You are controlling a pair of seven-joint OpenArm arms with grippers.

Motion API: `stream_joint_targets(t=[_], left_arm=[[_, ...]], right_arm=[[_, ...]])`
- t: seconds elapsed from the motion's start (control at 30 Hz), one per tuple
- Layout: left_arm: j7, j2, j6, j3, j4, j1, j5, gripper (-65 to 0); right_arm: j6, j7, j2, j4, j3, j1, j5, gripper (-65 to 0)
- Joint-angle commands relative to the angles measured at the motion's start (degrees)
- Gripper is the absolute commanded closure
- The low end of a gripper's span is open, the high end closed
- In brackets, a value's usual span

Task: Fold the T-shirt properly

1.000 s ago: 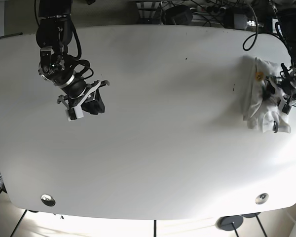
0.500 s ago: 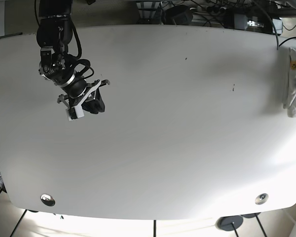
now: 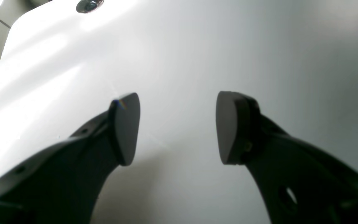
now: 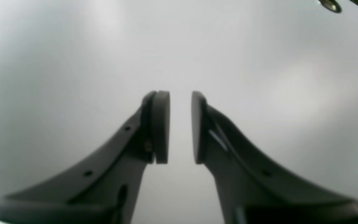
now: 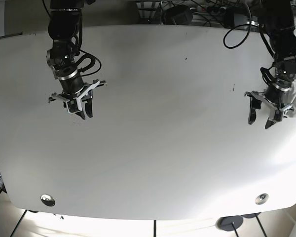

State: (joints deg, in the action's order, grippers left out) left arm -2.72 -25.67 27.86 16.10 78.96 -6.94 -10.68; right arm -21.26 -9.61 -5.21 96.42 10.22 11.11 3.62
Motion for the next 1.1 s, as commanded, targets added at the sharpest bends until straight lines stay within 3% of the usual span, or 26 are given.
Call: stream_joint_targets(t=[0.03,0.1,0.27,0.43,0.5,0.6,0.77,0.93,1.1], left_arm=[[3.3,5.1,-1.5,0.3,4.5,-0.5,2.1,-35.1],[5.1,11.1,-2.7,0.3,7.9,-3.0,5.3,-35.1],[5.5,22.6,-2.8,0.2,17.4,-12.2,10.4,-35.1],[5.5,29.1,-2.8,0.2,24.6,-24.0,10.7,-35.1],[5.5,31.1,-2.8,0.2,26.3,-29.0,10.5,-35.1],[5.5,31.4,-2.8,0.3,29.1,-37.5,10.5,-35.1],[5.5,31.6,-2.8,-0.1,33.1,-51.9,10.2,-35.1],[5.5,31.7,-2.8,-0.1,32.6,-60.7,10.2,-35.0],[5.7,32.7,-2.9,1.0,21.4,-63.7,10.5,-35.0]], right_arm=[[-0.15,6.3,0.0,-0.2,1.0,1.1,0.2,-11.6],[-0.06,9.2,-0.1,-0.7,1.8,3.7,0.0,-11.6],[-0.5,9.5,-0.1,0.1,4.2,10.6,-0.1,-11.6],[-0.5,9.5,-0.1,4.5,4.9,19.3,-0.1,-11.6],[-0.5,9.5,-0.1,6.1,4.9,23.1,-3.4,-11.6],[-0.5,9.5,-1.0,8.1,4.9,29.7,-10.2,-11.6],[-0.5,17.5,-1.3,7.9,4.5,41.7,-10.4,-11.6],[-0.5,21.7,-1.3,7.9,4.5,51.3,-10.4,-11.6],[0.03,22.3,-1.8,2.1,-0.6,57.5,-10.3,-11.6]])
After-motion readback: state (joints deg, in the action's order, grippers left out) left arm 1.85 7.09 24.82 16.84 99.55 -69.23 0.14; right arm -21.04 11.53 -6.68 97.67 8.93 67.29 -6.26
